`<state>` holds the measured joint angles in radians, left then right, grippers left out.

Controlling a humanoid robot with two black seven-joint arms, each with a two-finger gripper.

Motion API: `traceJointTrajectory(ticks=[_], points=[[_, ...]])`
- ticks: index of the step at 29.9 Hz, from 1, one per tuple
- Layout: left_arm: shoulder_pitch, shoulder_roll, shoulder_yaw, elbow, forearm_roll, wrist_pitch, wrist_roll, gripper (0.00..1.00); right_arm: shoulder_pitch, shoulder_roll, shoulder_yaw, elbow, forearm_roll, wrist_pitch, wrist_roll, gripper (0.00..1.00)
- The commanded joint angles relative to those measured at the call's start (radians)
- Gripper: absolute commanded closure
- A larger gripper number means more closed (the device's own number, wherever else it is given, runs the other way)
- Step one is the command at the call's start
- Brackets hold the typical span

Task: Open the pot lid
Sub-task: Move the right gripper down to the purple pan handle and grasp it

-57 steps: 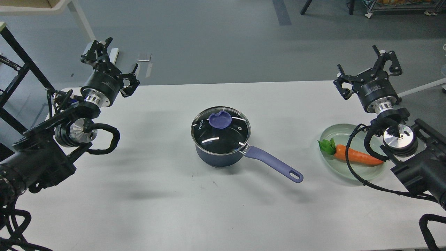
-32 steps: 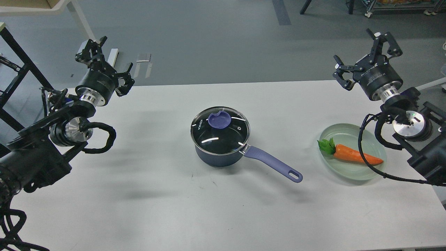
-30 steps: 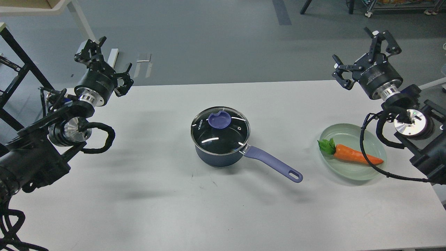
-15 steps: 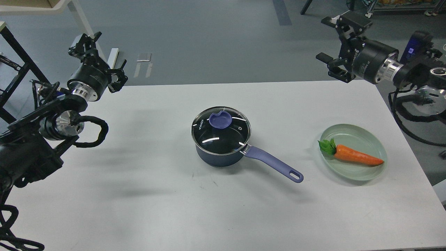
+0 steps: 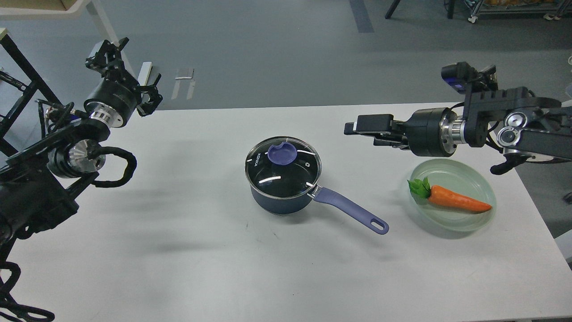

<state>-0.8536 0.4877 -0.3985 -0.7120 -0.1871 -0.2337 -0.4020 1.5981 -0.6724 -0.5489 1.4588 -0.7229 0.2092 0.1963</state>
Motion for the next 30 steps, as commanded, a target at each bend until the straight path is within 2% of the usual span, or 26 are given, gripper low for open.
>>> traceJointTrajectory(ticks=[1, 8, 13, 19, 23, 30], points=[[0.001, 0.0, 0.003, -0.001, 0.002, -0.001, 0.0, 0.01, 0.048, 0.075, -0.084, 0.031, -0.116, -0.019, -0.001, 0.0], [0.001, 0.017, 0.006, 0.0, 0.003, -0.016, 0.002, 0.01, 0.071, 0.221, -0.19, 0.037, -0.256, -0.028, -0.001, 0.01], [-0.012, 0.023, 0.006, 0.0, 0.005, -0.03, 0.002, 0.01, 0.069, 0.284, -0.261, 0.035, -0.289, -0.045, -0.001, 0.09], [-0.022, 0.034, 0.007, 0.0, 0.005, -0.029, 0.003, 0.01, 0.069, 0.286, -0.276, 0.034, -0.32, -0.047, -0.009, 0.19], [-0.022, 0.035, 0.007, 0.0, 0.005, -0.03, 0.003, 0.01, 0.065, 0.286, -0.276, 0.029, -0.314, -0.048, -0.04, 0.25], [-0.028, 0.049, 0.006, -0.001, 0.005, -0.03, 0.003, 0.01, 0.071, 0.269, -0.278, 0.034, -0.309, -0.048, -0.041, 0.36]])
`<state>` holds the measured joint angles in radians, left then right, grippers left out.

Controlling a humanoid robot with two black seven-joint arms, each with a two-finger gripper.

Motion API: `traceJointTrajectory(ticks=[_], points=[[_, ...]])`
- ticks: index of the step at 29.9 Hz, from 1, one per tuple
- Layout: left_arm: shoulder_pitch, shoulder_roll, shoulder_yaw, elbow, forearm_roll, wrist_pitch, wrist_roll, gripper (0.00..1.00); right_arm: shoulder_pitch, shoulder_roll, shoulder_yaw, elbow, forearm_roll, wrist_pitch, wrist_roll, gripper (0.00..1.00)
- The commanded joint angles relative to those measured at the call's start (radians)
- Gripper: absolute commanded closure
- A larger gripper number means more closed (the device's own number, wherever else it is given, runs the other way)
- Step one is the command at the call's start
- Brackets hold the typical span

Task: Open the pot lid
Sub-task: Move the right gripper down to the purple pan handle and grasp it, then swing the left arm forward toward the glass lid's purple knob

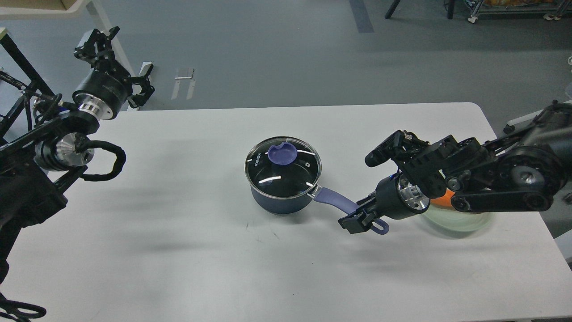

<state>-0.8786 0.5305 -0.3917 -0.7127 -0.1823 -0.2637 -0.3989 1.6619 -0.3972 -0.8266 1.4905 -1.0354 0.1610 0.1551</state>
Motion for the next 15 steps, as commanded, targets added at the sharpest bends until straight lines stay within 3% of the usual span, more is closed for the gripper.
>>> traceJointTrajectory(ticks=[1, 6, 15], points=[[-0.007, 0.006, -0.001, -0.001, 0.0, 0.0, 0.0, 0.01, 0.01, -0.008, 0.0, 0.004, 0.005, 0.002, -0.002, 0.36], [-0.01, 0.008, -0.001, -0.001, 0.0, 0.0, 0.0, 0.01, 0.013, -0.006, 0.001, 0.005, 0.005, 0.002, -0.005, 0.39], [-0.011, 0.014, 0.001, -0.001, 0.0, -0.017, 0.0, 0.01, 0.022, -0.006, 0.006, 0.021, 0.017, 0.0, -0.011, 0.57]])
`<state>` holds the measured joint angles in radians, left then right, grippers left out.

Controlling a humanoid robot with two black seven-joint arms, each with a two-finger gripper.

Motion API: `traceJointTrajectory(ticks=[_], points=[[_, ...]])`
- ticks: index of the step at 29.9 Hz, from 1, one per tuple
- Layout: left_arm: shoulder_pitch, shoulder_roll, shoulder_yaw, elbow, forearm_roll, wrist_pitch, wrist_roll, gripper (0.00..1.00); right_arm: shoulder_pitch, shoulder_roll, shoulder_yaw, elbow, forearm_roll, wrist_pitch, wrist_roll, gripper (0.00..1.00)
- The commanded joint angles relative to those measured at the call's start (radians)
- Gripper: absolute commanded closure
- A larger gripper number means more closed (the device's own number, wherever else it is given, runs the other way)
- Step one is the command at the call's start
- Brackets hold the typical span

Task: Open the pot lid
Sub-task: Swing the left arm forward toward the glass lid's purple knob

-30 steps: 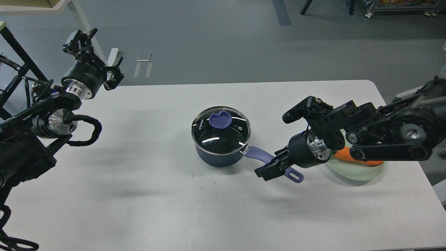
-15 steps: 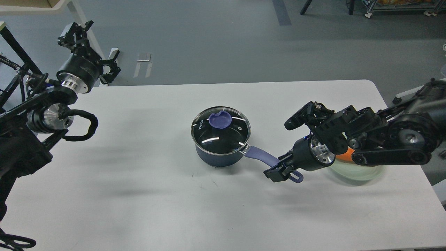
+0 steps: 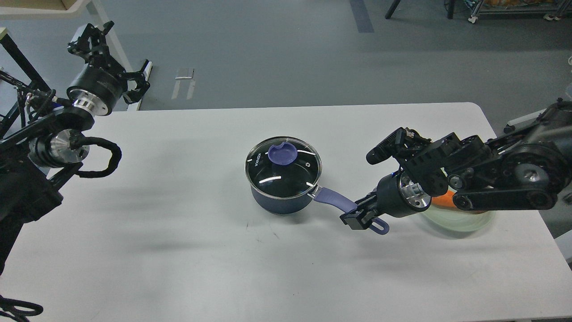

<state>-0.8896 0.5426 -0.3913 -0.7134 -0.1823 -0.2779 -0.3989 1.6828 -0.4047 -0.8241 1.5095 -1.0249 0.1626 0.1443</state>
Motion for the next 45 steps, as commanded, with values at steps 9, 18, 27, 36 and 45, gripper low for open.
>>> traceJointTrajectory(ticks=[9, 18, 27, 36, 45], points=[[-0.017, 0.016, 0.0, 0.0, 0.017, -0.004, 0.017, 0.01, 0.005, 0.001, 0.0, 0.003, 0.013, 0.0, 0.0, 0.64], [-0.091, -0.007, 0.0, -0.004, 0.179, -0.004, 0.018, 0.01, 0.005, 0.007, 0.002, 0.006, 0.013, -0.001, 0.0, 0.69], [-0.17, -0.062, 0.003, -0.159, 0.726, 0.009, 0.006, 0.01, 0.012, 0.007, 0.005, 0.006, 0.014, 0.002, 0.0, 0.71], [-0.178, -0.064, 0.003, -0.313, 1.226, 0.011, -0.014, 0.01, 0.012, 0.006, 0.005, 0.006, 0.013, 0.006, -0.006, 0.72], [-0.19, -0.108, 0.126, -0.316, 1.521, 0.121, -0.024, 0.04, 0.009, 0.001, 0.005, 0.006, 0.013, 0.012, -0.006, 0.72]])
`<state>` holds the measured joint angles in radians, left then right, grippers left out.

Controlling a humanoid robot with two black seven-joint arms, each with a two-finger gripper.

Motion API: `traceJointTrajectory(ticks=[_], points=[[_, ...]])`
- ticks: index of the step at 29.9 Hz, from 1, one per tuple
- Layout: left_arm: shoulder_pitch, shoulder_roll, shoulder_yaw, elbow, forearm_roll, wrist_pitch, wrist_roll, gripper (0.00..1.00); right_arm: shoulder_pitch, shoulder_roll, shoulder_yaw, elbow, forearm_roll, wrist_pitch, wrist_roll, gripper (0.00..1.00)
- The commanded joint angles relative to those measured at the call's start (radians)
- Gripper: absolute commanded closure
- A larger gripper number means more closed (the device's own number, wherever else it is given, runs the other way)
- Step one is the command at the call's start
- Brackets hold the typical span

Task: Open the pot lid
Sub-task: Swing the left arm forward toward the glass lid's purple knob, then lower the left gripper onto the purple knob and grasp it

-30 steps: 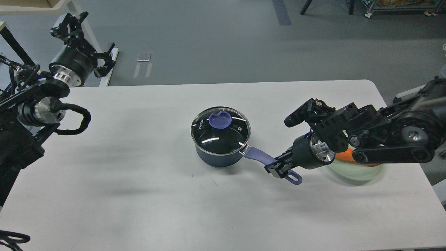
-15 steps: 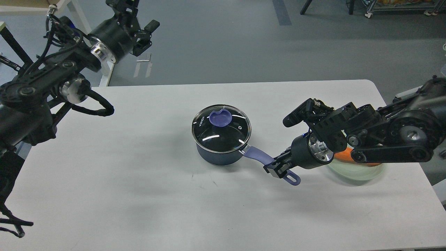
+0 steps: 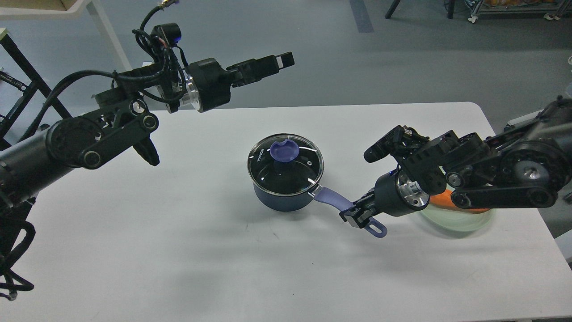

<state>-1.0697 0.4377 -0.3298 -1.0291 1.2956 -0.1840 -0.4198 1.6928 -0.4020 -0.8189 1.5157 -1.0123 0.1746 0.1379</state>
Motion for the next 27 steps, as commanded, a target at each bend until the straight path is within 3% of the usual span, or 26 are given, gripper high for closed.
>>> traceJointTrajectory(ticks=[1, 12, 18, 27], points=[[-0.024, -0.004, 0.096, 0.0, 0.053, 0.043, -0.004, 0.05, -0.001, -0.001, 0.0, 0.0, 0.0, 0.0, 0.0, 0.72], [-0.148, -0.076, 0.478, 0.027, 0.376, 0.276, 0.007, 0.07, -0.007, -0.003, 0.004, -0.005, 0.0, 0.0, 0.0, 0.72], [-0.144, -0.116, 0.544, 0.121, 0.403, 0.316, 0.004, 0.07, -0.007, -0.012, 0.004, -0.005, 0.0, 0.0, 0.0, 0.72], [-0.131, -0.129, 0.614, 0.127, 0.396, 0.38, 0.004, 0.07, -0.007, -0.003, 0.007, -0.006, 0.0, 0.0, 0.0, 0.72]])
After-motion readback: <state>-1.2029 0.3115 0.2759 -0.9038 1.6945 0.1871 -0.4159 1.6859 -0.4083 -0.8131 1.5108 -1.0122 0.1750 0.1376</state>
